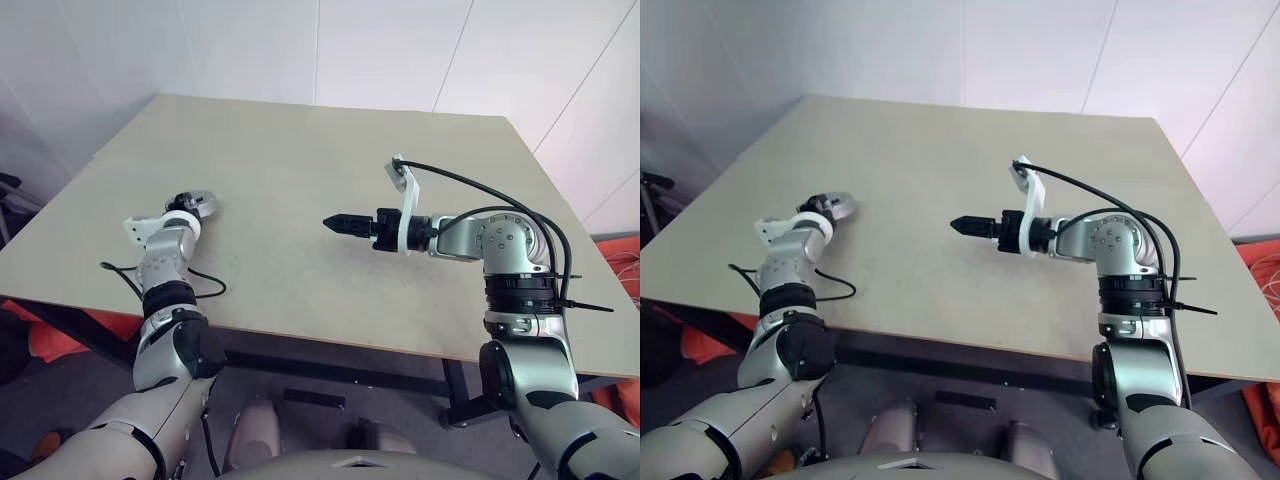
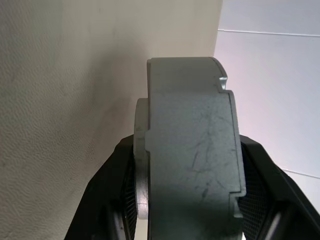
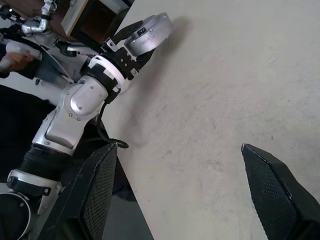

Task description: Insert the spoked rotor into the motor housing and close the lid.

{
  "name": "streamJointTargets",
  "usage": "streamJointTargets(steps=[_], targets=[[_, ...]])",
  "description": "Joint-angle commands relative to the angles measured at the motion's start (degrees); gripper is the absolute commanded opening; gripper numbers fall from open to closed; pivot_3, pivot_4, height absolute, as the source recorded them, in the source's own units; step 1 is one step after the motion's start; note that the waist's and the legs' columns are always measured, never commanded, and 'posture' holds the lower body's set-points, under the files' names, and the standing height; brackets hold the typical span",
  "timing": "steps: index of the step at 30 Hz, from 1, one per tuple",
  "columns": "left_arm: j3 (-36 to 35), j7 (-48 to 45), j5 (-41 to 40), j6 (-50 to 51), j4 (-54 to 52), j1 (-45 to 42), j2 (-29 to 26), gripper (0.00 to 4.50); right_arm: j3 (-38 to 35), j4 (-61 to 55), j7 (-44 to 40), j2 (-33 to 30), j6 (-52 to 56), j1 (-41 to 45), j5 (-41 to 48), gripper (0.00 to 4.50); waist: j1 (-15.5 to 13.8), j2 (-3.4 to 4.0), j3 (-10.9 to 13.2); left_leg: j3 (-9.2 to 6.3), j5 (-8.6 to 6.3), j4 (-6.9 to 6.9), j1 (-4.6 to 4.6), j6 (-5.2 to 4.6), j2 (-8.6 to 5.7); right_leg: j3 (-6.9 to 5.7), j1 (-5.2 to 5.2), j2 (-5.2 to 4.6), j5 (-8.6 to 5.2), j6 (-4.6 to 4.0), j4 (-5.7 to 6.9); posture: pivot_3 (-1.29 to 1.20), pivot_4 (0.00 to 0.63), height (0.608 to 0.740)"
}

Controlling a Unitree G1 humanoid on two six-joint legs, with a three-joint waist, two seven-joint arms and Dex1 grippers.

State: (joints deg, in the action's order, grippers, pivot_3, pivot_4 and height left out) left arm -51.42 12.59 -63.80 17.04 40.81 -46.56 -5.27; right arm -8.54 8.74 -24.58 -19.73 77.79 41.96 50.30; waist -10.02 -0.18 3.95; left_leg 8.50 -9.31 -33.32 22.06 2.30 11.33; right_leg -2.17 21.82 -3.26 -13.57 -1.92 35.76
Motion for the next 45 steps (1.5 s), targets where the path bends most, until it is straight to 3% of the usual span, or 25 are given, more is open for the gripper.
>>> streamJointTargets(steps=[1,7,12,18,27,32,35,37,39,43,45], targets=[[1.63,-0.48,-1.25,1.46,-5.55,-0.25,0.5,2.81,-1.75,-2.65,0.1,0.15,-0.72,0.78,0.0,4.5,0.0,0.0,0.0,0.0,0.0,0.0,0.0,0.0,0.0,0.0,0.0,0.0,0.0,0.0,0.0,0.0,0.0,0.74],[2.07,2.02,-1.45,2.77,-9.76,1.46,2.09,4.48,-1.83,-2.65,-0.1,0.39,-0.58,0.78,-0.56,4.5,-0.01,0.0,0.0,-0.01,0.0,-0.02,-0.01,0.0,-0.01,0.0,-0.02,-0.01,0.01,0.01,0.01,0.0,0.0,0.74],[2.36,3.68,-1.24,2.93,-11.05,2.33,2.64,4.48,-1.65,-2.33,-0.26,0.51,-0.77,1.03,-0.95,4.5,0.0,0.0,0.0,-0.01,0.0,-0.02,-0.08,0.0,-0.01,0.0,-0.1,-0.01,0.01,0.02,0.0,0.0,0.0,0.74],[3.65,11.29,-3.27,4.45,-19.84,5.3,7.27,4.48,-1.89,-2.49,-0.35,0.4,-0.69,1.04,-1.18,4.5,-0.01,-0.01,-0.01,-0.01,0.0,-0.03,-0.07,0.0,-0.04,0.0,-0.14,-0.03,0.02,0.03,-0.01,0.0,0.0,0.74],[11.89,30.74,-3.81,9.83,-38.13,14.74,16.26,4.48,-1.55,-2.18,-1.1,0.09,-0.77,1.25,-1.84,4.5,0.05,-0.01,-0.01,-0.02,0.0,-0.04,-0.49,0.0,-0.04,0.0,-0.61,-0.04,0.0,0.05,-0.04,0.0,0.0,0.74],[18.74,35.15,-1.74,14.62,-42.94,17.73,15.29,4.48,-0.97,-2.15,-1.83,-0.16,-1.29,1.3,-2.86,4.5,0.06,-0.01,-0.01,-0.01,0.0,-0.07,-0.66,0.01,-0.04,0.02,-0.77,-0.04,-0.19,0.46,-0.04,0.0,0.0,0.74],[26.85,24.73,1.69,20.4,-45.9,19.04,8.93,4.48,0.71,-3.18,-2.68,-1.42,-5.85,0.26,-6.14,4.5,0.04,-0.02,-0.01,0.0,0.01,-0.1,-0.64,0.02,-0.07,0.04,-0.76,-0.05,-0.16,0.56,-0.05,0.0,0.0,0.74],[37.32,10.54,11.47,21.41,-47.4,19.26,-2.01,4.48,3.09,-4.09,-4.65,-3.21,-13.27,-1.43,-10.52,4.5,-0.04,-0.04,-0.02,0.0,0.04,-0.09,-0.59,0.08,-0.03,0.03,-0.66,-0.04,-0.15,0.61,-0.04,0.0,0.0,0.74],[42.95,1.45,17.49,20.06,-46.91,19.22,-8.94,4.48,4.93,-4.65,-6.45,-4.31,-19.56,-2.88,-13.85,4.5,-0.06,-0.02,-0.05,-0.03,0.1,-0.03,-0.49,0.16,0.06,-0.01,-0.52,0.0,-0.15,0.64,-0.06,0.0,0.0,0.74],[51.33,-26.66,29.61,7.84,-42.32,20.3,-24.23,4.48,8.4,-4.46,-12.63,-7.18,-40.15,-9.16,-23.44,4.5,-0.01,0.09,-0.12,0.02,0.06,0.06,-0.49,0.11,-0.06,0.13,-0.47,-0.06,-0.16,0.68,-0.17,0.0,0.0,0.74],[50.74,-36.28,30.85,3.25,-38.68,21.38,-27.26,4.48,9.39,-2.94,-15.89,-8.47,-46.08,-10.91,-26.07,4.5,0.16,0.1,-0.12,0.03,0.01,0.07,-0.48,0.01,-0.11,0.22,-0.41,-0.07,-0.16,0.67,-0.2,0.0,0.0,0.74]])
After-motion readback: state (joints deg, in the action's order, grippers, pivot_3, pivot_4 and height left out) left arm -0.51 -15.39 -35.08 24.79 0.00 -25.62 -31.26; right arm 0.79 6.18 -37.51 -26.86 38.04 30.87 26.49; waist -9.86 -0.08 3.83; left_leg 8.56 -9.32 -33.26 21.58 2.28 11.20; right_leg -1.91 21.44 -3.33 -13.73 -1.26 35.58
